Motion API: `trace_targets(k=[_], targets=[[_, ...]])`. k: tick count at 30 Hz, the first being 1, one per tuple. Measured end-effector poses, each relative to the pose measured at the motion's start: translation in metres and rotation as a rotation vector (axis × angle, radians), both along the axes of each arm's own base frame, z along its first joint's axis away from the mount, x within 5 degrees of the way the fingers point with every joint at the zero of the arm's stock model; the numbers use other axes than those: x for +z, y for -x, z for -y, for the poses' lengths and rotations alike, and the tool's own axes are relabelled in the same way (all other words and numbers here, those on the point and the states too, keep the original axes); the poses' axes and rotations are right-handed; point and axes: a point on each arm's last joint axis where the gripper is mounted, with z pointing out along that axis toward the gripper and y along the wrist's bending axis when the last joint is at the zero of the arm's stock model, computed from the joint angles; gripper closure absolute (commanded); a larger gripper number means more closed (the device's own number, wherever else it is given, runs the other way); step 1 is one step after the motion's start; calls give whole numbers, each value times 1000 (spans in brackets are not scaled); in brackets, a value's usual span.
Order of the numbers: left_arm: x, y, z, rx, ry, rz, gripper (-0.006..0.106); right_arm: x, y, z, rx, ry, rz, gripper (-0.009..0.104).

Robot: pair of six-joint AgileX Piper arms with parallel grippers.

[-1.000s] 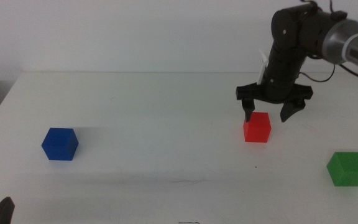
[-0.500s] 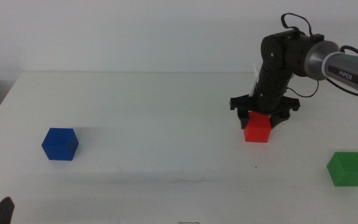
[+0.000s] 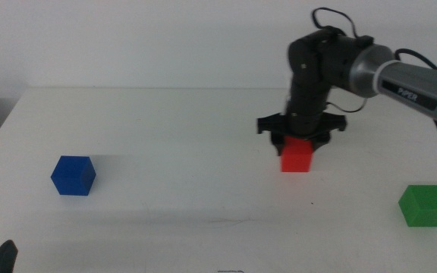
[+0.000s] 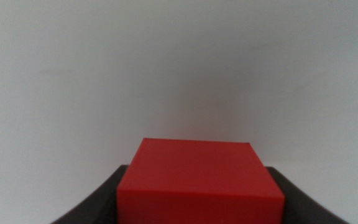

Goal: Stack red cubes first, then green, then blue cubes in a specific spot.

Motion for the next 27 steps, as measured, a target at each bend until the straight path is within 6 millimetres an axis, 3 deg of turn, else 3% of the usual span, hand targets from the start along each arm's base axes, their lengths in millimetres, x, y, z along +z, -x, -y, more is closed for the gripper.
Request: trace_targets(k=[7,13,19,27], targets=[[0,0,0,0,0,0,7,5,32,-56,27,-32,9,96],[0,0,0,0,0,0,7,5,56,-90,44,-53,10,96],[0,0,0,0,0,0,7,4,64,-103,39,-73,17,96],[0,0,0,0,0,0,7,-18,62,-106,25,-53,-19,96]])
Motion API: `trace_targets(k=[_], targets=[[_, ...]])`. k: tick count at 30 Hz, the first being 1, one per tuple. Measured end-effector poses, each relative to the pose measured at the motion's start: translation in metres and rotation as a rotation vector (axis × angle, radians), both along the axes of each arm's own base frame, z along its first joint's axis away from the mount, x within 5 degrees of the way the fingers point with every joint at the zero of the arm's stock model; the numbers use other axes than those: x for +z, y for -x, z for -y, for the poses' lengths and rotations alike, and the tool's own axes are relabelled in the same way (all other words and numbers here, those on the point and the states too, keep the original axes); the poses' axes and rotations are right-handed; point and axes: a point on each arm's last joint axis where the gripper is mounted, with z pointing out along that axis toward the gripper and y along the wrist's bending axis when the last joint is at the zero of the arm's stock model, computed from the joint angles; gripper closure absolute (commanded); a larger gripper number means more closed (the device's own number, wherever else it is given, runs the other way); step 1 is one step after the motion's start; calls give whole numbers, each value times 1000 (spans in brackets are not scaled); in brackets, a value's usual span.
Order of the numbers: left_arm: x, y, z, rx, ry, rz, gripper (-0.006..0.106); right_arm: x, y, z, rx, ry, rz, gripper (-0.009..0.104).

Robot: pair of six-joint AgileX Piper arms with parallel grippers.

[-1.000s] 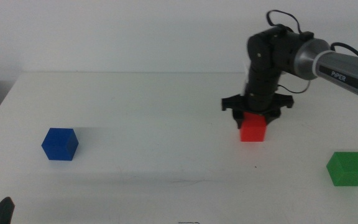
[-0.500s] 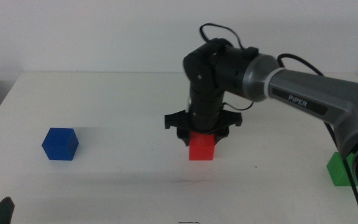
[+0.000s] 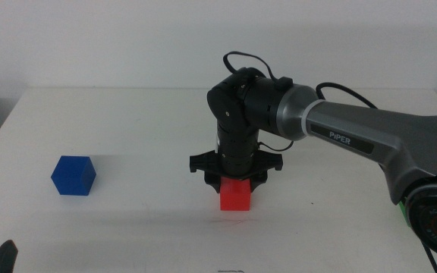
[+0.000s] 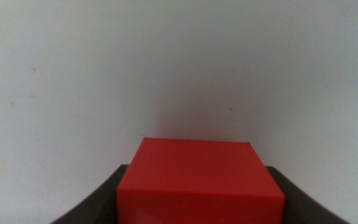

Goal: Stack red cubes first, then green, then blue cubes in a specific spot.

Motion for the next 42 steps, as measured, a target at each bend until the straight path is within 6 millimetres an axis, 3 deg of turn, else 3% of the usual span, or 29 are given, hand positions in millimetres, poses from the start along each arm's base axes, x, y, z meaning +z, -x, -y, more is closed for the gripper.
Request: trace_targets(k=[11,14,16,21,25,27,30,34,38,42], targets=[[0,0,0,0,0,0,7,-6,0,-2,-9,-9,-14,96],[0,0,0,0,0,0,7,-6,0,-2,-14,-12,-15,89],[0,0,0,0,0,0,7,-6,0,-2,-13,-12,-15,58],[0,0,0,0,0,0,7,-6,0,-2,16,-6,-14,21],[0,0,0,0,0,0,7,-6,0,-2,28,-2,-12,1],[0,0,0,0,0,0,7,-1,0,-1,31,-9,-8,1],[0,0,0,0,0,0,7,20,2,2,54,-37,24,1],[0,0,0,0,0,0,7,73,6,19,80,-91,102,1],[0,0,0,0,0,0,7,115,5,57,71,-82,128,1],[0,0,0,0,0,0,7,139,0,98,77,-52,160,1]])
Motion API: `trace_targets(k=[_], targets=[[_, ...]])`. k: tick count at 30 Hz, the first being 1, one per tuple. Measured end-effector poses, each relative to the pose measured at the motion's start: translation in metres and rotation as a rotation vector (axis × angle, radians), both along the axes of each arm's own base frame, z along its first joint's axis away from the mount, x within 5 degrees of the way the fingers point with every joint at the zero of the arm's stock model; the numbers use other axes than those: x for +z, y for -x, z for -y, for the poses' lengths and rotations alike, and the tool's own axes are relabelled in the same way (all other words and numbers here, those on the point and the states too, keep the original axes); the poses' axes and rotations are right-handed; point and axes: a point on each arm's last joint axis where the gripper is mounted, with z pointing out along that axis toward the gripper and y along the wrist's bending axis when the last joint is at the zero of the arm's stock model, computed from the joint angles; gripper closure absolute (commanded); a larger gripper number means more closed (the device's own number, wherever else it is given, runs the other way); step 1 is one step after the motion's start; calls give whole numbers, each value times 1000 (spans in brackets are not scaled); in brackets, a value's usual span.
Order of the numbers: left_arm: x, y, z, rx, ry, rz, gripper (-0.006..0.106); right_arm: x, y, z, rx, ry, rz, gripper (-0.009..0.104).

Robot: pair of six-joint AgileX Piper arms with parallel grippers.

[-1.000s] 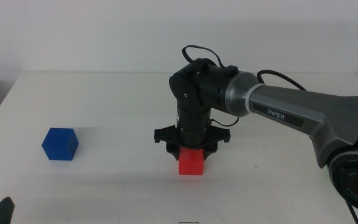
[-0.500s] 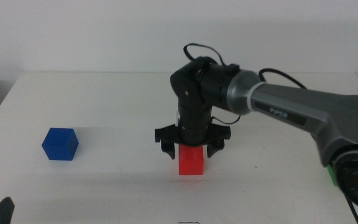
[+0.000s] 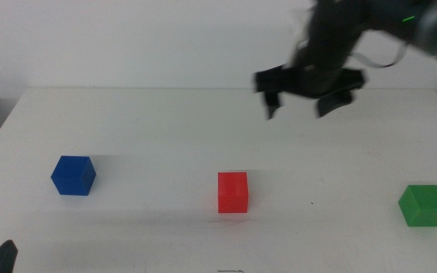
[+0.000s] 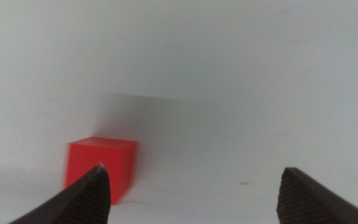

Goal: Stack red cubes first, then green, then blue cubes in a specific spot.

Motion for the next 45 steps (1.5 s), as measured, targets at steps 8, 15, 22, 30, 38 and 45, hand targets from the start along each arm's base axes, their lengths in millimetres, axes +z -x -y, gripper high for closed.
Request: trace_targets(k=[8,15,22,30,38,45], targets=[[0,0,0,0,0,0,7,9,16,108,-121,58,-38,1],[0,0,0,0,0,0,7,-7,30,182,-283,81,-124,1],[0,0,0,0,0,0,7,-43,39,202,-226,86,-252,1],[0,0,0,0,0,0,7,-86,34,209,-161,55,-284,1],[0,0,0,0,0,0,7,-120,19,209,-141,61,-325,3],[0,0,0,0,0,0,7,-136,14,210,-136,72,-358,7]])
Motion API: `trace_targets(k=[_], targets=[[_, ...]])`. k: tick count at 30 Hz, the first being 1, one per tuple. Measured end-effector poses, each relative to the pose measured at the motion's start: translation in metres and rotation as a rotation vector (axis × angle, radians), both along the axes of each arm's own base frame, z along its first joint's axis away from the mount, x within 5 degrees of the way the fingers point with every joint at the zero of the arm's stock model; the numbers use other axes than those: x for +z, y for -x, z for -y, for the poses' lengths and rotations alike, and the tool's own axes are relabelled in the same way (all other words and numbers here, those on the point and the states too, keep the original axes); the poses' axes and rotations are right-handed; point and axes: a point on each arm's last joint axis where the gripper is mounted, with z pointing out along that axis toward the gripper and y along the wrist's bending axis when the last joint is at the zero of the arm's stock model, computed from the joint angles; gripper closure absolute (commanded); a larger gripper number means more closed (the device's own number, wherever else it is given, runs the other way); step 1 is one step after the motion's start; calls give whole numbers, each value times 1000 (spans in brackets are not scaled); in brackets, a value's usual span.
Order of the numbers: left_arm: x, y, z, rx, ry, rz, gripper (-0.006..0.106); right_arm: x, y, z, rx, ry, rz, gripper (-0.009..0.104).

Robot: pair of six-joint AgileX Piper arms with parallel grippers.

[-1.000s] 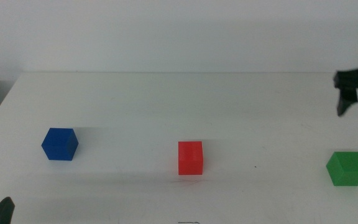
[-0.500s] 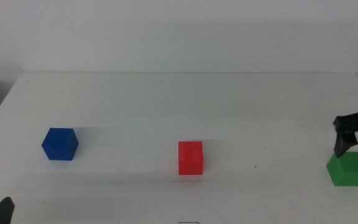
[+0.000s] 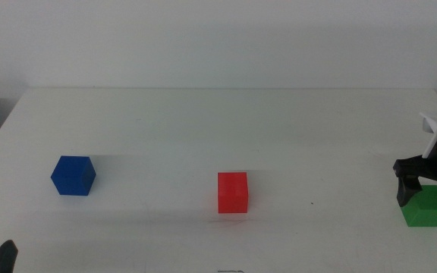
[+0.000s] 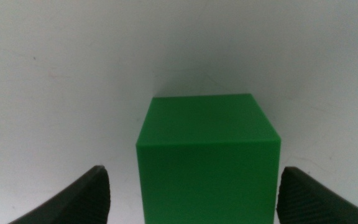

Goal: Stack red cubes first, then green, then blue cubes in a specific spot.

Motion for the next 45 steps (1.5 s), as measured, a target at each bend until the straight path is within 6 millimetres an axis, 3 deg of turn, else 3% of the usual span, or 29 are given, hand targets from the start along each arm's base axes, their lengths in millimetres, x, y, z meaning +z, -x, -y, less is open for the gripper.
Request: trace_targets(k=[7,9,14,18,21,25,29,33,38,45], targets=[[0,0,0,0,0,0,7,-11,-4,0,0,0,-9,20],[0,0,0,0,0,0,7,-16,-5,1,1,2,-21,35],[0,0,0,0,0,0,7,-18,-5,2,-45,16,-27,97],[0,0,0,0,0,0,7,0,-2,-2,-91,44,11,96],[0,0,0,0,0,0,7,29,2,-18,-117,45,48,96],[0,0,0,0,0,0,7,67,2,-63,-85,34,88,96],[0,0,0,0,0,0,7,88,5,-116,-30,20,151,96],[0,0,0,0,0,0,7,97,5,-165,7,3,197,96],[0,0,0,0,0,0,7,88,2,-222,52,-25,209,96],[0,0,0,0,0,0,7,72,-3,-270,84,-74,194,96]])
